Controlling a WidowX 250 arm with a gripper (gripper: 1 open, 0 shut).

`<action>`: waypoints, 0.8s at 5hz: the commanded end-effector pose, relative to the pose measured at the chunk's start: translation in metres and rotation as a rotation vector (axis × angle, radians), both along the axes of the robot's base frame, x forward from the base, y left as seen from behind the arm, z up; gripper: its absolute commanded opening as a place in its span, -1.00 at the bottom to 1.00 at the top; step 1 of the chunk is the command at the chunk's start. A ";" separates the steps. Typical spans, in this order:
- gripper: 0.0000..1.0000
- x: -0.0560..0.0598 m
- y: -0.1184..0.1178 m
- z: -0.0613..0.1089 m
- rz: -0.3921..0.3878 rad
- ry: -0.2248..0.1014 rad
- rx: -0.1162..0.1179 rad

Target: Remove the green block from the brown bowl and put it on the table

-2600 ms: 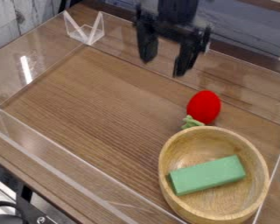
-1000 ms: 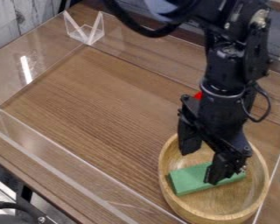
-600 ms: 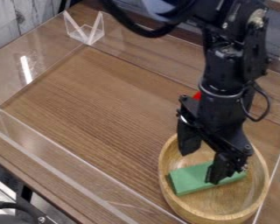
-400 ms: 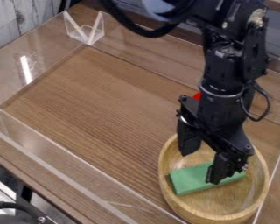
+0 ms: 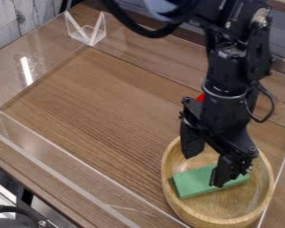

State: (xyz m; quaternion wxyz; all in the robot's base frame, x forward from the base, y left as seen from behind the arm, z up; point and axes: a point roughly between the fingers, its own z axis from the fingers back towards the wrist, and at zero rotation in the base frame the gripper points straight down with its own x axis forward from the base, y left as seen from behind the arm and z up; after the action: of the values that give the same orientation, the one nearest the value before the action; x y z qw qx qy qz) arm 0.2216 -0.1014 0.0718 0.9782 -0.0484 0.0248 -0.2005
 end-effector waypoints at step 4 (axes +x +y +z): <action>1.00 0.008 0.002 0.009 0.024 -0.024 -0.016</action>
State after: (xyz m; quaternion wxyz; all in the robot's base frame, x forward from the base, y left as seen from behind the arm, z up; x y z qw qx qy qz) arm 0.2215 -0.0994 0.0718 0.9793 -0.0498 0.0317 -0.1936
